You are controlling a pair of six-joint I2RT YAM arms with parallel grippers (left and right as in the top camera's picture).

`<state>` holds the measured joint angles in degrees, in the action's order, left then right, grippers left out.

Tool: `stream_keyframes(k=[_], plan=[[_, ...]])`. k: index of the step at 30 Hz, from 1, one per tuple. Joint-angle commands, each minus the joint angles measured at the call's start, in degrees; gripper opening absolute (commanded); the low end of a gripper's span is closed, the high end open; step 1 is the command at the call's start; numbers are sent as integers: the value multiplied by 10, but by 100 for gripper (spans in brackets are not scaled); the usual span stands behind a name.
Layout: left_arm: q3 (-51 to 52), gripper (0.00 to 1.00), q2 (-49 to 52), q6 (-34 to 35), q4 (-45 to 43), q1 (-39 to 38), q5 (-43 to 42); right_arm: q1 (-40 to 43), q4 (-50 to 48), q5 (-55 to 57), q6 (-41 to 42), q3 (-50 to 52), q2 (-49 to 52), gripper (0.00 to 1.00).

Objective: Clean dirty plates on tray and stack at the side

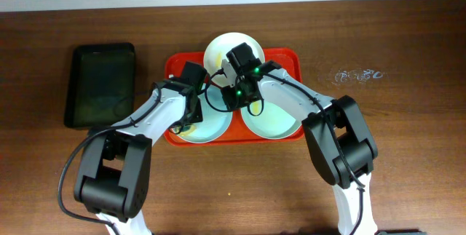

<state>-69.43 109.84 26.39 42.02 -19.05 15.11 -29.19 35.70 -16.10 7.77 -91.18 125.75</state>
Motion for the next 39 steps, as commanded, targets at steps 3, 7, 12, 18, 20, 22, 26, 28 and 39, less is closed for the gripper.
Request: stream_keyframes(k=[3, 7, 12, 18, 20, 22, 26, 28, 39], plan=[[-42, 0, -23, -1, 5, 7, 83, 3, 5, 12, -2, -2, 10, 5], [-55, 0, -87, 57, 3, 37, 5, 3, 5, 11, -2, -4, 10, 4], [-54, 0, -85, 135, -3, 75, -36, 3, 32, 14, -5, -12, -12, 4], [-54, 0, -87, 98, 114, 106, -21, -24, 153, 247, -27, -122, -112, 4], [-54, 0, -87, 98, 167, 118, -21, -60, 179, 359, -45, -158, -113, 4], [-54, 0, -87, 90, 213, 139, -21, -112, 188, 517, -75, -178, -113, 4], [-54, 0, -106, 87, 234, 217, -39, -211, 173, 810, -186, -179, -113, 4], [-54, 0, -111, 83, 234, 259, -79, -238, 140, 912, -259, -179, -113, 4], [-54, 0, -111, 9, 185, 286, -98, -298, 101, 779, -266, -178, -113, 4]])
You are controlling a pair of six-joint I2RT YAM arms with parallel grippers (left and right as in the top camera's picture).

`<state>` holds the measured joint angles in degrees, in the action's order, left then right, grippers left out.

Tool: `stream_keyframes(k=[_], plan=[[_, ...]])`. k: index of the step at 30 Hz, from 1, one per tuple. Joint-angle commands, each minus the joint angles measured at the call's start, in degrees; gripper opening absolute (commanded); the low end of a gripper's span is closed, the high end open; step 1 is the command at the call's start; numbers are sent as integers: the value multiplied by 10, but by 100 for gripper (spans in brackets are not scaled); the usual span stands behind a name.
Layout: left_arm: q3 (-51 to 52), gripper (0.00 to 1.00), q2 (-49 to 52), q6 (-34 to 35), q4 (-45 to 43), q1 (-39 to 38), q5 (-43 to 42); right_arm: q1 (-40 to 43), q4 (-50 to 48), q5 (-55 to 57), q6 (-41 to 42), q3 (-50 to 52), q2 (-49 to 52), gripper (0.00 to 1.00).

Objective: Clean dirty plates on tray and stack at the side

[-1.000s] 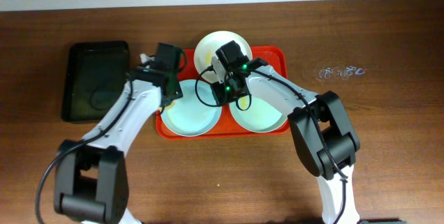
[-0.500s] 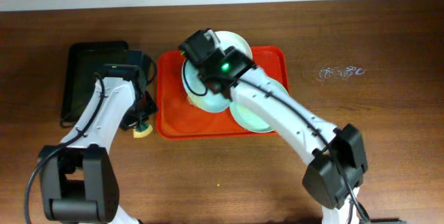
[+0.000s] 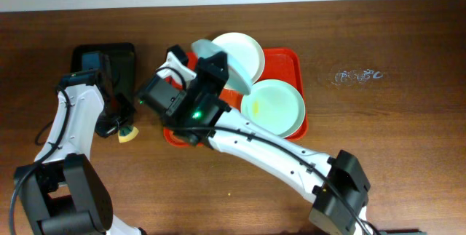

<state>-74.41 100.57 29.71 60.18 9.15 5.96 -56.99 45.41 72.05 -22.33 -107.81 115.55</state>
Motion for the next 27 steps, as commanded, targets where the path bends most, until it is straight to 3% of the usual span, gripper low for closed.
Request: stream_keyframes(k=[1, 2, 3, 4, 6, 9, 10, 12, 14, 17, 20, 23, 27], plan=[[-4, 0, -19, -24, 11, 4, -20, -26, 4, -79, 4, -12, -11, 4], [-4, 0, -19, -25, 14, 4, -35, -30, -7, 25, -10, -12, -11, 4], [-4, 0, -19, -26, 14, 4, -37, -30, -10, 58, -6, -12, -11, 4], [-4, 0, -19, -27, 17, 4, -37, -29, 19, -31, 62, -12, -11, 4], [-4, 0, -19, -37, 19, 4, -37, -9, 91, -331, 49, -8, -6, 4], [-4, 0, -19, -72, 21, 4, -37, 71, 87, -293, 160, -40, -35, 4], [-4, 0, -19, -74, 23, 4, -37, 118, 95, -361, 190, -48, -49, 4], [-4, 0, -19, -73, 23, 4, -37, 301, 136, -763, 196, -49, -61, 4], [-4, 0, -19, -73, 23, 4, -37, 443, 175, -914, 196, -43, -42, 4], [-4, 0, -19, -73, 23, 4, -37, 626, 177, -942, 197, -20, -6, 4], [-4, 0, -19, -73, 23, 4, -37, 735, 176, -941, 200, -20, 34, 4], [-4, 0, -19, -73, 22, 4, -37, 791, 143, -930, 198, -19, 85, 4], [-4, 0, -19, -73, 20, 4, -37, 799, 98, -928, 198, -19, 150, 4]])
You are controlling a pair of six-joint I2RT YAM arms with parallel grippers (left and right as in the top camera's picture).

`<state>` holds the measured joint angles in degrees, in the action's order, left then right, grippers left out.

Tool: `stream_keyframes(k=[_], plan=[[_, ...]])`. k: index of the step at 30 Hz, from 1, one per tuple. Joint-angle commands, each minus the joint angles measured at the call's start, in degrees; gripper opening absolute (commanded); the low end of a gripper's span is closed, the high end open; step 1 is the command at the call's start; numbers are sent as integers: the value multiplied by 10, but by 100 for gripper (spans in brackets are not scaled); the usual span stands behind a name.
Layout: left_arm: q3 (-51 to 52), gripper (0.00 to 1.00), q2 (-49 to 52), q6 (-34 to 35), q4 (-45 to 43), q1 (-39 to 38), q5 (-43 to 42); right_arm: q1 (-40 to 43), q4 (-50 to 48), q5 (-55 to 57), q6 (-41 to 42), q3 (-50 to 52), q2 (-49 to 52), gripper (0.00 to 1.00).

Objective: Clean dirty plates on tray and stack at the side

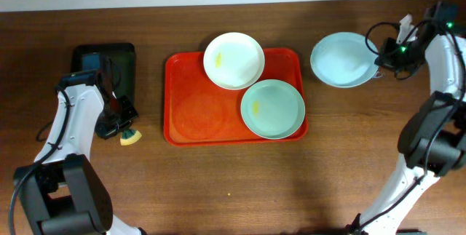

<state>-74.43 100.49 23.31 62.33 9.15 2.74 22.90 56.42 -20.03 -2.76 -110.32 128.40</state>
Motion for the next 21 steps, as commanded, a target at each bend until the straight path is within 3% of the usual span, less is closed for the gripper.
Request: stream_keyframes(k=[1, 2, 7, 10, 13, 15, 17, 21], plan=[[-3, 0, -18, -9, -2, 4, -5, 0, -17, -7, 3, 6, 29, 16], [-3, 0, -18, -9, -2, 4, -5, 0, -18, -7, 3, 5, 29, 53], [-3, 0, -18, -9, -8, 4, -5, -6, 51, -13, 3, -37, -11, 81], [-3, 0, -18, -9, -8, 4, -5, -45, 55, -85, 3, -67, -66, 86], [-3, 0, -18, -9, -8, 4, -15, -150, 14, -116, 3, -74, -79, 85], [-3, 0, -18, -9, -8, 4, -15, -272, -25, 18, 51, -72, -43, 85], [-3, 0, -18, -9, -8, 4, -15, -340, -51, 142, 92, -72, -4, 85], [-3, 0, -18, -9, -6, 4, -15, -390, -101, 192, 93, -72, 64, 79]])
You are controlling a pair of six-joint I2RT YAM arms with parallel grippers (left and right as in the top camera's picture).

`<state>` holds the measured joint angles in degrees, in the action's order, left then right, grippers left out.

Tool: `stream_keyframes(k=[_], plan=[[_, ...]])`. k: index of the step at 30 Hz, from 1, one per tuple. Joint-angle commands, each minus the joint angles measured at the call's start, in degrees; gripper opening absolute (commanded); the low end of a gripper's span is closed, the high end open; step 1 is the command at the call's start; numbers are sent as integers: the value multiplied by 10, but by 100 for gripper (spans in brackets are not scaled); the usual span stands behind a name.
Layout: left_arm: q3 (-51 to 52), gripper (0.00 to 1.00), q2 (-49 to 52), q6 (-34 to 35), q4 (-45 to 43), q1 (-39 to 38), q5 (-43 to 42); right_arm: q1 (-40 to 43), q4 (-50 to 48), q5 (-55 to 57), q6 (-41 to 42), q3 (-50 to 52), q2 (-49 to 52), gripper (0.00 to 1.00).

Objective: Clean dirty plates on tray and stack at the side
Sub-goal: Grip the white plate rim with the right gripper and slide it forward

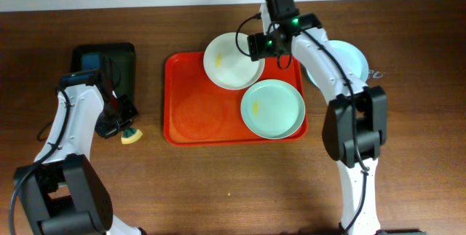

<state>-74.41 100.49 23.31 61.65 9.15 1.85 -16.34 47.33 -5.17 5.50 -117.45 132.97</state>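
Observation:
On the red tray (193, 111) lie a white plate (224, 64) at the back and a pale green plate (273, 108) at the front right, each with a yellow smear. A pale blue plate (351, 59) rests on the table right of the tray, partly under the right arm. My right gripper (242, 46) is at the white plate's right rim and looks open. My left gripper (120, 127) is left of the tray, low over the table, shut on a yellow-and-green sponge (131, 137).
A black tray (102, 60) sits at the far left, behind the left gripper. The right arm reaches across the table from the right, over the blue plate. A faint white scribble (376, 73) marks the table by the blue plate.
My right gripper let go of the pale blue plate, which now lies on the table right of the tray. The gripper has moved left to the white plate's rim. The left arm has not moved.
Both grippers were over the blue plate at the tray's front left, the left one with the sponge. Then the right one held that plate tilted above the tray while the left one sat by the black tray. The plate was then held right of the tray, where it now lies.

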Motion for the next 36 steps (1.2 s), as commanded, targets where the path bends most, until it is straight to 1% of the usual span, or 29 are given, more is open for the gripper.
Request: stream_keyframes(k=[1, 2, 3, 5, 7, 8, 9, 10, 15, 17, 18, 19, 20, 21, 24, 26, 28, 29, 30, 31, 32, 33, 35, 36], plan=[[-4, 0, -18, -9, 1, 4, -6, 2, -9, 43, 10, -1, 28, 74], [-4, 0, -18, -9, 1, 4, -6, 0, -7, 43, 10, -1, 41, 64], [-4, 0, -18, -9, 1, 4, -6, -1, -4, 43, 10, -1, 51, 58], [-4, 0, -18, -9, 1, 4, -7, -3, -5, 30, 10, -1, 57, 38], [-4, 0, -18, -9, 1, 4, -7, -7, -7, -3, 10, -1, 64, 25], [-4, 0, -18, -9, 1, 4, -7, -11, -7, -6, 10, -1, 64, 15], [-4, 0, -18, -9, 1, 4, -7, -17, -6, -7, 10, -1, 64, 8], [-4, 0, -18, -9, 1, 4, -6, -25, -1, -24, 10, -2, 63, 4], [-4, 0, -18, -9, 1, 4, -6, -69, 64, -139, 10, -9, 30, 4], [-4, 0, -18, -9, 1, 4, -6, -97, 120, -139, 10, -8, 36, 4], [-4, 0, -18, -9, 1, 4, -6, -115, 120, -130, 10, -8, 43, 4], [-4, 0, -18, -9, 1, 4, -6, -127, 118, -96, 10, -8, 44, 20], [-4, 0, -18, -9, 1, 4, -6, -136, 113, -64, 10, -8, 44, 31], [-4, 0, -18, -9, 0, 4, -6, -140, 99, -62, 10, -8, 45, 38], [-4, 0, -18, -9, -5, 4, -7, -140, 117, -62, 12, -5, 55, 38], [-4, 0, -18, -9, -14, 4, -7, -140, 140, -61, 82, 3, 70, 37], [-4, 0, -18, 2, -21, 4, -7, -140, 161, -62, 116, 7, 70, 37], [-4, 0, -18, 2, -27, 4, -7, -140, 172, -62, 116, 7, 70, 37], [-4, 0, -18, 2, -47, 4, -7, -140, 178, -62, 116, 7, 70, 33], [-4, 0, -18, 5, -70, 4, -7, -140, 178, -62, 116, 7, 70, 18], [-4, 0, -18, 9, -95, 4, -7, -140, 174, -62, 116, 10, 70, 11], [-4, 0, -17, 9, -119, 4, -6, -140, 166, -62, 116, 14, 70, 11], [-4, 0, -6, 8, -204, 4, 0, -141, 124, -62, 115, 45, 70, 11], [-4, 0, 10, 8, -243, 4, 31, -140, 108, -62, 115, 56, 70, 11]])
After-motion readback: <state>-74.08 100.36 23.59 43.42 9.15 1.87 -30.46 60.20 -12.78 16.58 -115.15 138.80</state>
